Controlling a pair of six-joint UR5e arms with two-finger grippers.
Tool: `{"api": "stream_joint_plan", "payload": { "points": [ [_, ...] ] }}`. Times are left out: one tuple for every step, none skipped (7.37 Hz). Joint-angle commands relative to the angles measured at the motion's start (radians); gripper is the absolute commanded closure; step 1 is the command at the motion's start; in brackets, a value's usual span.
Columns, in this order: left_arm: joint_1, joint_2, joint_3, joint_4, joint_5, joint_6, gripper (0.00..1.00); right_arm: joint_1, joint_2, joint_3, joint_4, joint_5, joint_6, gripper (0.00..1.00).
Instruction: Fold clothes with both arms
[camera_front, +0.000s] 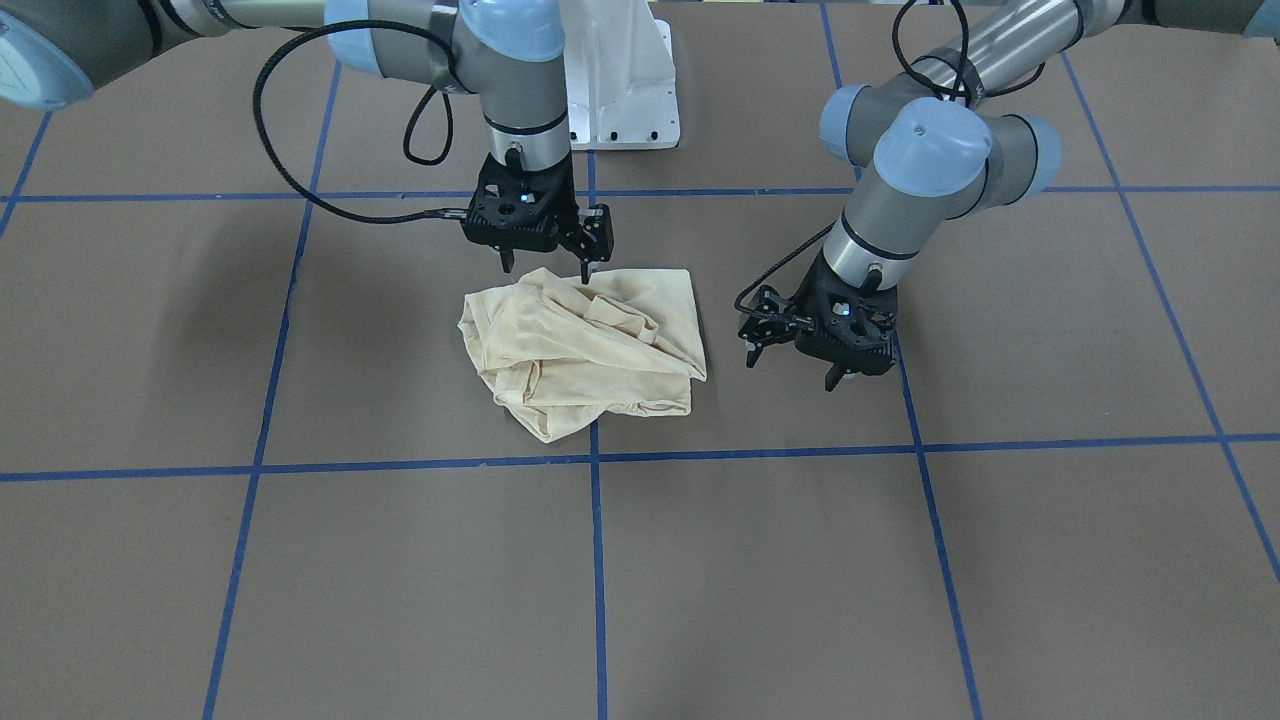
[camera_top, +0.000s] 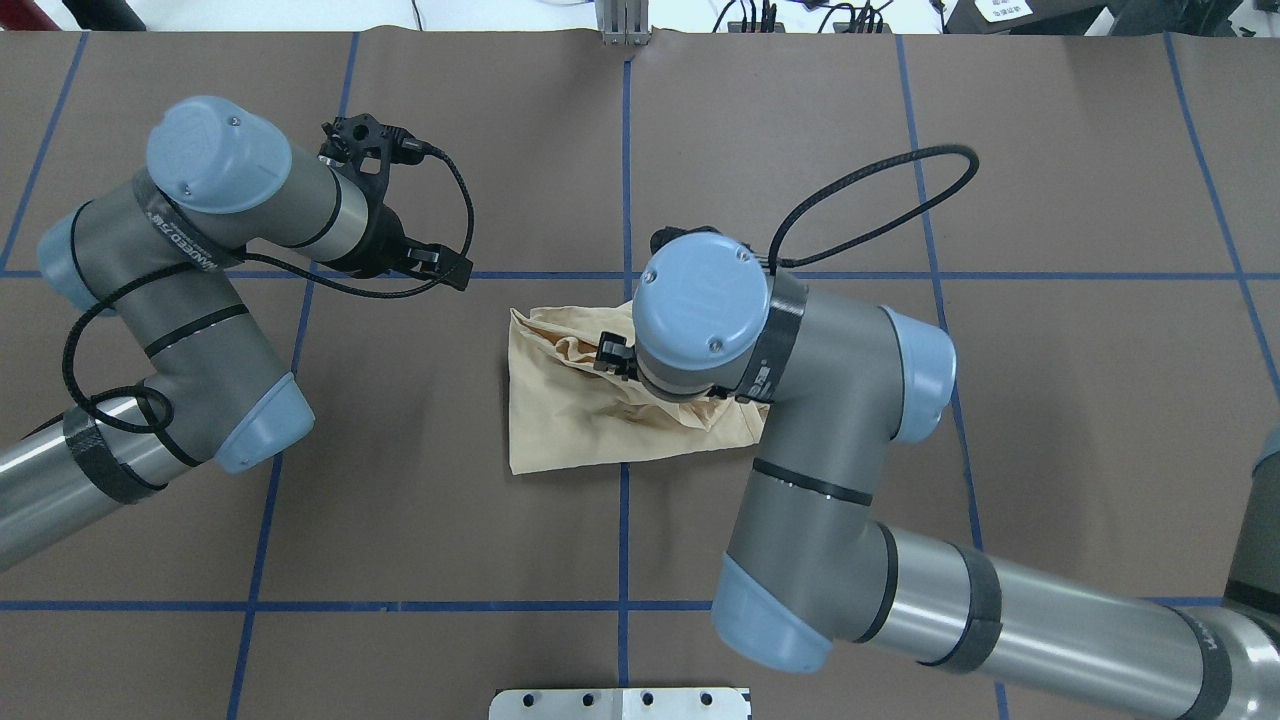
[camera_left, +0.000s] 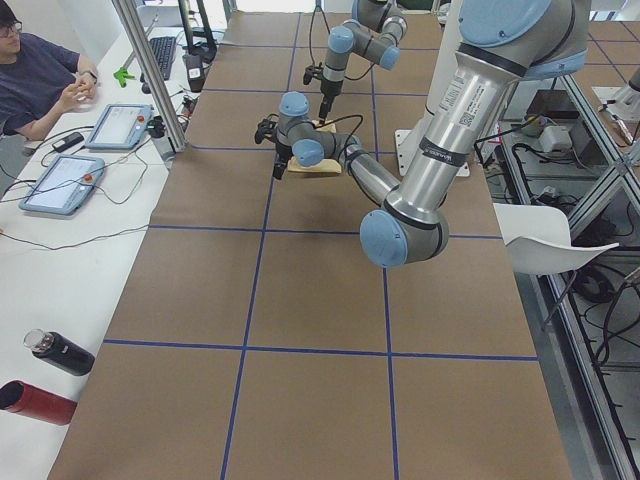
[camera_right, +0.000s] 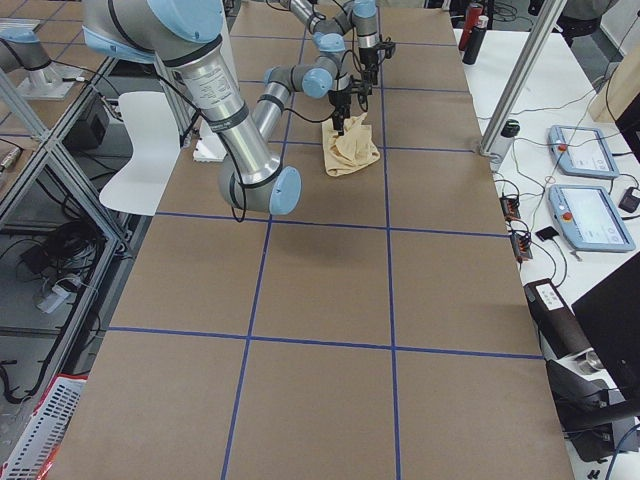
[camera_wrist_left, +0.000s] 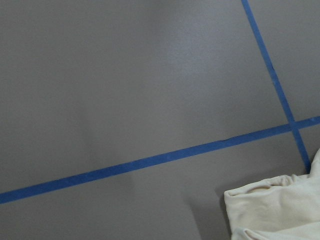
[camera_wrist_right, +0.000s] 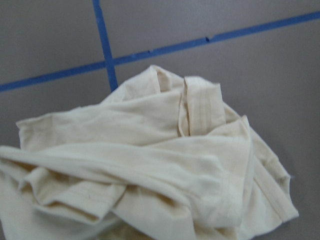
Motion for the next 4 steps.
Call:
{"api": "stream_joint_plan", "payload": {
  "points": [
    [-0.001, 0.002, 0.000, 0.000, 0.000, -0.001, 0.00, -0.073, 0.022, -0.070, -0.010, -0.044, 0.072, 0.05],
    [-0.001, 0.002, 0.000, 0.000, 0.000, -0.006, 0.00, -0.073, 0.051, -0.118, -0.004, -0.086, 0.071, 0.08],
    [-0.001, 0.002, 0.000, 0.000, 0.000, -0.008, 0.00, -0.068, 0.060, -0.143, 0.004, -0.140, 0.062, 0.22],
    [0.001, 0.005, -0.002, 0.000, 0.000, -0.009, 0.00, -0.048, 0.060, -0.176, 0.098, -0.176, 0.063, 0.45]
  ]
}}
